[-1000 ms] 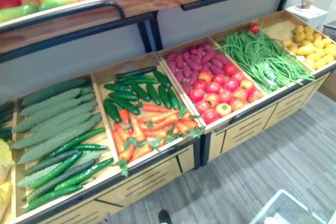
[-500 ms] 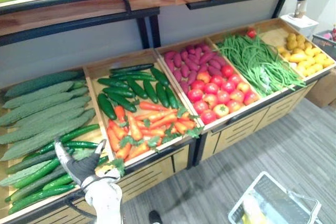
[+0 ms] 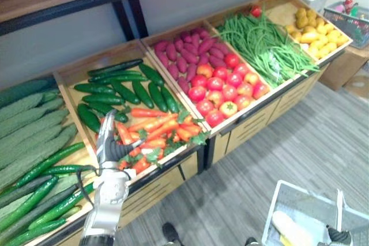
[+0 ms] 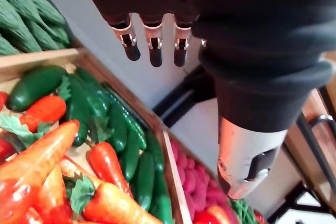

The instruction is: Pick vegetable in the basket

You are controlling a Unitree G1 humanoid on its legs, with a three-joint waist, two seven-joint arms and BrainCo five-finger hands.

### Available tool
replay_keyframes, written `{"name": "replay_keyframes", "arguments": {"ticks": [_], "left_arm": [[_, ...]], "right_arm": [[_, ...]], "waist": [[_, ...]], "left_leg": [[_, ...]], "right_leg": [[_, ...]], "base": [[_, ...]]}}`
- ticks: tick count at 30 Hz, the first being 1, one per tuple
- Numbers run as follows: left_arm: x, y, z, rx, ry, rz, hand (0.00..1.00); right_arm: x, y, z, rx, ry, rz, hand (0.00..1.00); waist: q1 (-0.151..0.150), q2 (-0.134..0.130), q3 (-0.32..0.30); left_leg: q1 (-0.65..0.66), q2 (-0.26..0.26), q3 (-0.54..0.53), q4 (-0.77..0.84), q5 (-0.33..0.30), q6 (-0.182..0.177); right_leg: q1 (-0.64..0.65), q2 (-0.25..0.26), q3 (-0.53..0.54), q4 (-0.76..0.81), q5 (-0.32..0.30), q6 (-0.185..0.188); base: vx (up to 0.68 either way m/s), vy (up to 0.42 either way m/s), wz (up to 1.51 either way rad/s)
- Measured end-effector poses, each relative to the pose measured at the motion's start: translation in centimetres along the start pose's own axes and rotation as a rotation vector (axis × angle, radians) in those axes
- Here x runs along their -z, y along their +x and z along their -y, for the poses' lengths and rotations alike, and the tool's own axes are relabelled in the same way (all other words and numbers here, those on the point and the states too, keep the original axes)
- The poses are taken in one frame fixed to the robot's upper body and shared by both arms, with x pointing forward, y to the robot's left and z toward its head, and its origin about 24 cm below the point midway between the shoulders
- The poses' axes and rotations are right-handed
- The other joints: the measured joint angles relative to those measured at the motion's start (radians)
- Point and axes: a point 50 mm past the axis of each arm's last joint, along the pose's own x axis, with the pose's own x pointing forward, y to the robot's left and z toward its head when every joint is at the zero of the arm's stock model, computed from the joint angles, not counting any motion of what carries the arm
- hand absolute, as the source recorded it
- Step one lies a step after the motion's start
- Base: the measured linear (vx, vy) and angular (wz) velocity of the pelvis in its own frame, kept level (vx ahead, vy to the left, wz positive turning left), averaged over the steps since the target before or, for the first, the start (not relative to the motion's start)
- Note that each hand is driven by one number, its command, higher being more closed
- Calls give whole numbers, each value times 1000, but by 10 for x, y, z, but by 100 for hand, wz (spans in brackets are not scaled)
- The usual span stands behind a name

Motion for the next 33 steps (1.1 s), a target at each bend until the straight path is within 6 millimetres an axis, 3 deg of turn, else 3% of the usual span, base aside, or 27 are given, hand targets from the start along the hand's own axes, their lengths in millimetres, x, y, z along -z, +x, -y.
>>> {"name": "replay_keyframes", "arguments": {"ticks": [6, 13, 26, 33], "left_arm": [[-24, 22, 2, 139, 167, 191, 0], [-35, 33, 12, 220, 255, 271, 0], [-54, 61, 9, 211, 386, 304, 0], [-54, 82, -1, 120, 396, 205, 0]], "right_arm": [[-34, 8, -5, -14, -4, 101, 100], [-54, 7, -12, -37, -18, 181, 100], [-58, 7, -16, -65, -23, 188, 100], [-63, 8, -16, -55, 22, 183, 100]], "waist": [[2, 6, 44], [8, 6, 65], [8, 5, 92], [6, 2, 133]], "left_leg": [[-54, 1, -36, 0, 21, 15], [-81, 2, -32, 0, 24, 18], [-112, 2, -22, 0, 27, 19], [-150, 1, -12, 0, 32, 25]], "right_leg": [[-39, 1, -8, 27, -4, -7], [-73, 1, 7, 34, -6, -17], [-110, 1, 37, 38, 1, -11], [-161, 0, 57, 45, 5, -10]], "base": [[-39, 5, 17], [-20, 9, 0], [22, 2, 0], [-8, 9, -4]]}}
